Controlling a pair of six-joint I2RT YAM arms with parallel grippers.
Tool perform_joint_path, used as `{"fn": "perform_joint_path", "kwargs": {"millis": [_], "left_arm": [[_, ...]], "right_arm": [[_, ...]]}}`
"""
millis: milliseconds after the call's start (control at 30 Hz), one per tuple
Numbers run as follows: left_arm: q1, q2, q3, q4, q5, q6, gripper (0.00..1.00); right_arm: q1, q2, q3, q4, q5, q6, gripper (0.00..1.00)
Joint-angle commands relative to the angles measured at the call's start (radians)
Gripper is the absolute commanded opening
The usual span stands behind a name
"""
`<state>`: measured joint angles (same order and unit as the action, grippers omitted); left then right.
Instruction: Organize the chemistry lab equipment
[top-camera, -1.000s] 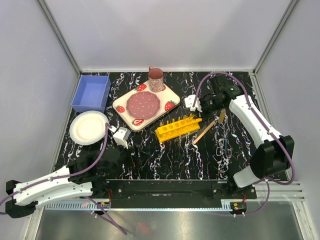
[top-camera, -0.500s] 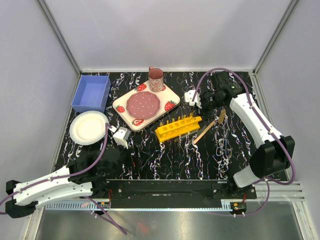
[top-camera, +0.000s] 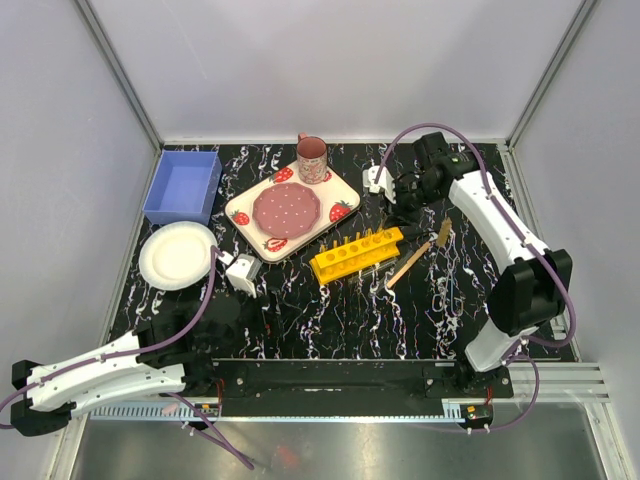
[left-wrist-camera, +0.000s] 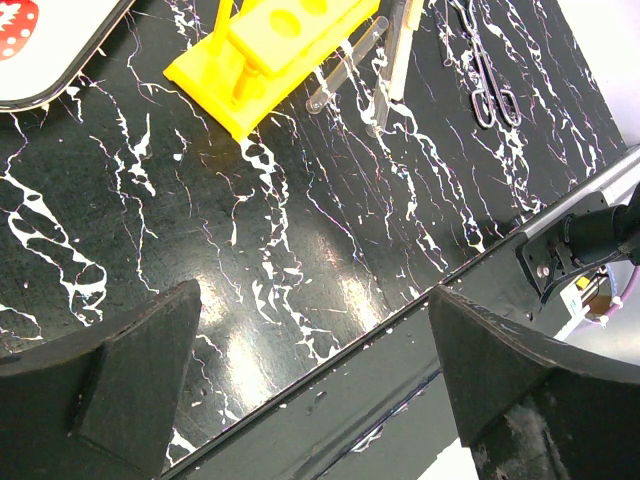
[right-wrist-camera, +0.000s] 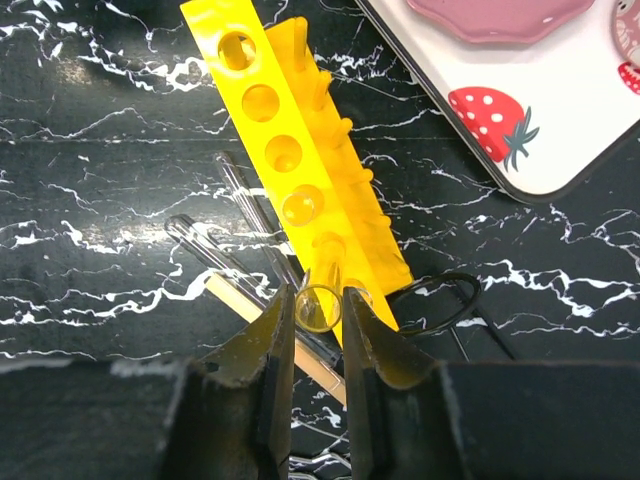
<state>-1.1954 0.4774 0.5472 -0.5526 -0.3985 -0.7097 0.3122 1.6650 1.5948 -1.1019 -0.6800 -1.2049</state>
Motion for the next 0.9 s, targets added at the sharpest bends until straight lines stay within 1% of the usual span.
{"fn": "perform_joint_path", "kwargs": {"millis": [0,267,600,700,733,767,833,867], "left_arm": [[0.003,-0.011,-0.007,0.023,-0.003,-0.013,0.99],[0.003,-0.014,-0.009,0.023,-0.003,-0.014,0.99],[0.003,-0.017,-0.009,0.022,-0.003,-0.014,0.99],[0.003,-0.017,-0.006,0.020,-0.003,-0.014,0.99],[0.003,-0.017,-0.006,0.019,-0.003,-0.013,0.99],[0.003,-0.017,-0.004,0.019,-0.003,-0.011,0.99],[0.003,-0.016,-0.003,0.019,-0.003,-0.013,0.99],[0.003,-0.017,-0.001,0.019,-0.002,-0.013,0.99]], "right_arm": [[0.004,0.016,0.056,-0.012,0.020,0.056,0.24],[0.004,0.062,0.105,-0.015,0.031,0.116,0.25],[0.013,0.088,0.117,-0.003,0.045,0.154,0.31],[0.014,0.085,0.117,0.004,0.040,0.166,0.38],[0.011,0.081,0.119,0.010,0.042,0.183,0.46],[0.013,0.073,0.122,0.013,0.042,0.195,0.50],[0.013,0.062,0.132,0.023,0.043,0.238,0.59],[0.013,0.049,0.137,0.027,0.049,0.255,0.61]]}}
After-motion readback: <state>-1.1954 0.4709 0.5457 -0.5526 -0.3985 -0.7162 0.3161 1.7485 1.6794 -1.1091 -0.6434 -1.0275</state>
